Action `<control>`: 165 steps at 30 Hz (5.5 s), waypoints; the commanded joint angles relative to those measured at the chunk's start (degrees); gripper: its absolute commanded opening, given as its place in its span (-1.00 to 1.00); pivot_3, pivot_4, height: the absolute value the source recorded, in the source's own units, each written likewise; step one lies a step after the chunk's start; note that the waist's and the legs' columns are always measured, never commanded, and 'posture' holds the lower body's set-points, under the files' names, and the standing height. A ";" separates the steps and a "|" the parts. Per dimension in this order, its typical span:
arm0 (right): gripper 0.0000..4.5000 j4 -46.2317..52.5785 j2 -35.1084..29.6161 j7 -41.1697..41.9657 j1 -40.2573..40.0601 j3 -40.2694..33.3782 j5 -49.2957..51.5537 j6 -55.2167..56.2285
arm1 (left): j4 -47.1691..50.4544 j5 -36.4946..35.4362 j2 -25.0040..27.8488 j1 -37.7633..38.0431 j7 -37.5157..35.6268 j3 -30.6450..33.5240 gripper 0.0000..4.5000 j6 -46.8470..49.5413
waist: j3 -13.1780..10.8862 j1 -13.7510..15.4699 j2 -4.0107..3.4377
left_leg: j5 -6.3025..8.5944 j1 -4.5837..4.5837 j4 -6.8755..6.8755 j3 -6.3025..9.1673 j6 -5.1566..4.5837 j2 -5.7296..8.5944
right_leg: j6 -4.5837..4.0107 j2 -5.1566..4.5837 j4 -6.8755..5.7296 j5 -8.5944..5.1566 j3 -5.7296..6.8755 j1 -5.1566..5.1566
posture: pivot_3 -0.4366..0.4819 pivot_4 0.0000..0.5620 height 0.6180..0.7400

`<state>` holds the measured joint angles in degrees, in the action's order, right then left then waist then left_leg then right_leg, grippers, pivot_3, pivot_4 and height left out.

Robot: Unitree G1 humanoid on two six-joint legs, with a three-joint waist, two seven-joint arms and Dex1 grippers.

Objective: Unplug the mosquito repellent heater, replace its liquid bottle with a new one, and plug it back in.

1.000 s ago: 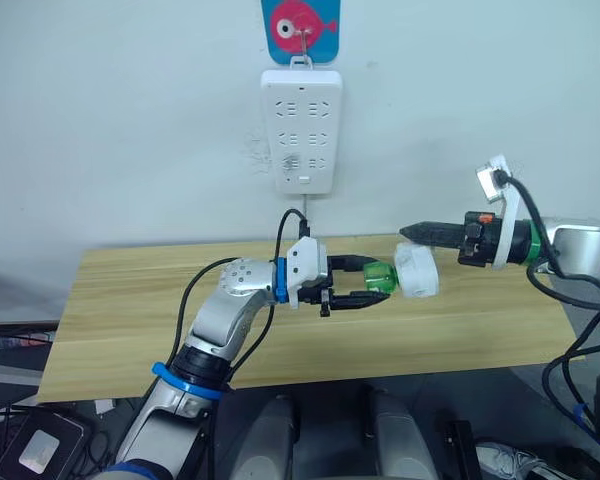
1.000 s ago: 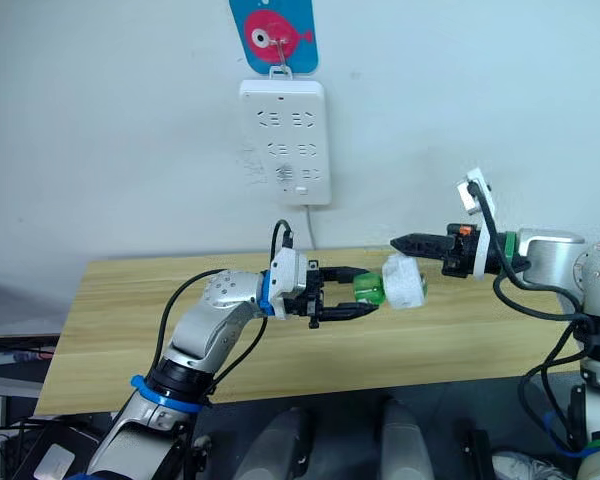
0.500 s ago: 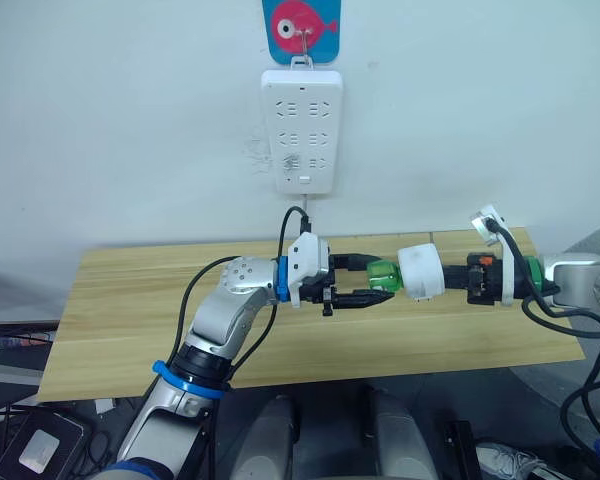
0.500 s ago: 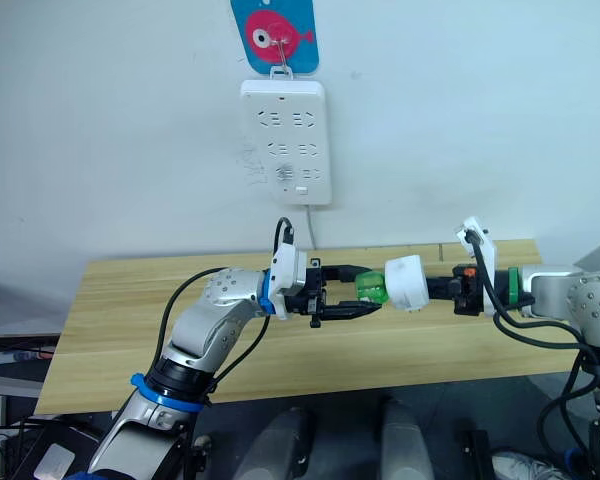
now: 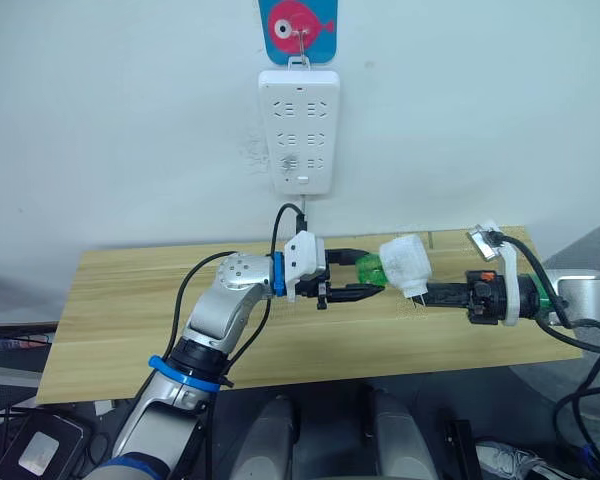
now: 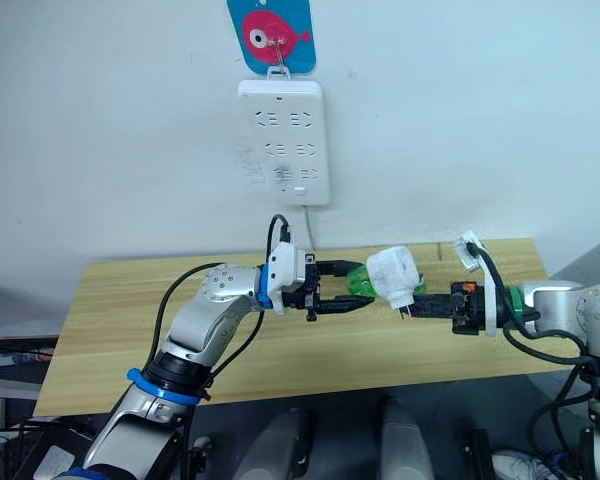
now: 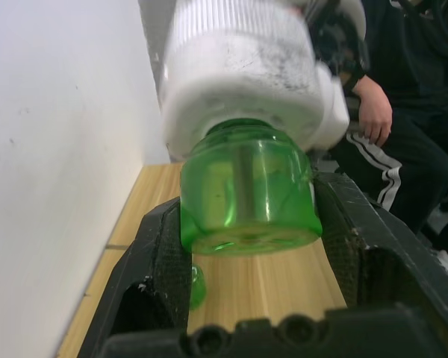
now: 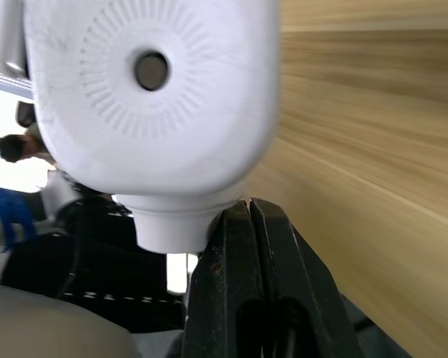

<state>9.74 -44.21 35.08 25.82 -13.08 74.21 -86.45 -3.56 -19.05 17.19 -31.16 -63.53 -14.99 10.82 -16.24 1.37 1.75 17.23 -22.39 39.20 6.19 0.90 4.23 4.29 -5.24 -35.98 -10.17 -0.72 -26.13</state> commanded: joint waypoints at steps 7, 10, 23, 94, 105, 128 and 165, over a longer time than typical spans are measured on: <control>-0.98 13.54 -6.16 5.07 -5.69 5.82 -10.93 13.26 | 0.31 -2.15 1.37 -0.99 -1.94 1.07 0.01 3.30 | 0.00 -0.02 0.00 | 0.00 -0.02 0.02 0.00 0.00 0.00 | 0.01 0.02 0.00 0.00 0.06 0.00 | 0.03 -0.11 1.00; -0.75 13.91 -14.41 16.41 -10.23 14.15 -32.66 39.03 | 0.56 -4.72 4.74 -1.31 -6.40 1.84 0.01 6.96 | 0.00 -0.16 -0.02 | 0.00 -0.03 0.10 -0.14 0.00 0.07 | 0.03 0.06 -0.03 -0.01 0.07 0.00 | 0.02 -0.12 1.00; 0.98 -16.09 -4.91 30.83 2.63 25.12 -68.77 134.39 | -3.80 -10.03 18.85 -6.27 -25.28 -3.63 0.01 32.34 | 0.01 -2.07 -0.03 | 0.00 -0.07 0.43 -0.16 0.03 0.00 | 0.03 0.18 -0.10 -0.01 0.13 0.06 | 0.03 -0.15 1.00; 0.33 6.33 20.06 -9.21 11.53 2.83 -30.68 -1.60 | 11.09 39.11 8.51 6.81 22.95 -3.92 1.00 -22.37 | 0.49 0.16 -0.16 | 0.04 -0.42 0.74 0.11 -0.04 0.15 | 0.20 -0.03 -0.07 0.27 -0.03 -0.16 | 0.14 -0.22 1.00; 0.33 7.85 24.37 -11.09 12.41 -0.10 -26.57 -6.05 | 9.24 43.58 6.66 4.32 25.24 -6.47 1.00 -19.27 | 0.82 0.03 -0.31 | 0.04 -0.42 0.74 0.09 -0.04 0.14 | 0.20 0.00 -0.11 0.27 -0.05 -0.19 | 0.14 -0.27 1.00; 1.00 21.54 25.98 -14.93 5.18 -2.75 -22.61 3.53 | 7.56 38.03 3.17 4.62 25.66 -4.59 0.00 -14.50 | 1.51 0.18 -0.66 | 0.04 -0.42 0.73 0.11 -0.04 0.14 | 0.20 0.00 -0.11 0.27 -0.05 -0.20 | 0.10 -0.31 1.00; 0.60 20.30 39.35 -27.53 -1.92 9.89 -38.74 36.55 | 15.26 7.33 -13.06 5.44 30.92 3.96 0.00 12.91 | 4.09 -1.48 -0.83 | 0.10 -0.13 0.66 -0.01 -0.14 0.12 | 0.21 0.11 -0.05 0.26 -0.21 0.01 | 0.00 -0.41 1.00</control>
<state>28.71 -4.73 7.22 23.60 -3.25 34.95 -50.81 8.99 -10.64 4.52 -25.32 -32.99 -10.69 24.28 -12.15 -0.12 0.93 17.33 -22.53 39.86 6.18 0.76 4.35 4.50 -5.13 -36.03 -9.92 -0.92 -26.13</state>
